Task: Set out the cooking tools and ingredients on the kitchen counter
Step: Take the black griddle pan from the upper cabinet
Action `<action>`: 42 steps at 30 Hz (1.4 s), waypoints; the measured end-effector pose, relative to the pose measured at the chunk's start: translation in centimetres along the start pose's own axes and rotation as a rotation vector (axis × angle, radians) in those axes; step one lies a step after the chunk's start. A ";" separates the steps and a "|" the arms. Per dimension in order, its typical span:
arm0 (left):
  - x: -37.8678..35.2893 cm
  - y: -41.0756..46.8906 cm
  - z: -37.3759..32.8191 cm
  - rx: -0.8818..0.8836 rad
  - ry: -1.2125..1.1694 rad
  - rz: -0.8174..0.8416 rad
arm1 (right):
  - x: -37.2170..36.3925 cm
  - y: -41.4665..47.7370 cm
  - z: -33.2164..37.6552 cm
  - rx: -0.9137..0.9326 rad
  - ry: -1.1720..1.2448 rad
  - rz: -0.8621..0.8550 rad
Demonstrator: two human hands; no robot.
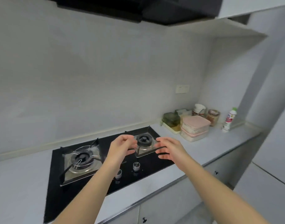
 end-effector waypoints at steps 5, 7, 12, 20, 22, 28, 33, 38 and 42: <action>-14.6 4.7 -2.1 -0.111 0.050 0.233 | 13.4 1.1 1.5 0.072 0.104 -0.218; -19.3 6.5 -2.7 -0.167 0.082 0.301 | 17.5 1.8 2.5 0.098 0.118 -0.271; -30.3 10.9 -4.3 -0.282 0.139 0.447 | 26.7 5.8 5.6 0.203 0.065 -0.344; -46.9 20.7 -9.7 -0.470 0.113 0.563 | 41.5 12.4 13.8 0.357 -0.063 -0.458; -49.5 22.2 -10.9 -0.514 0.138 0.566 | 44.2 13.6 14.7 0.382 -0.074 -0.476; -56.2 26.3 -14.9 -0.719 0.359 0.520 | 51.2 18.0 19.4 0.475 -0.092 -0.531; -61.9 28.4 -18.2 -1.071 0.743 0.342 | 55.5 22.7 25.5 0.625 -0.156 -0.531; -67.8 32.4 -22.4 -1.326 1.030 0.158 | 59.6 27.9 31.1 0.750 -0.208 -0.499; -70.2 36.3 -26.3 -1.264 1.192 -0.114 | 62.8 31.4 34.6 0.799 -0.223 -0.463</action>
Point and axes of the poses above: each hand's wrist, its own y-axis towards the middle knuckle, its own x-axis out of the back of the hand, z = x × y, the point moved 6 cm from there along y, towards the middle knuckle, and after that the axes turned 14 degrees about -y, right-handed, at the moved point
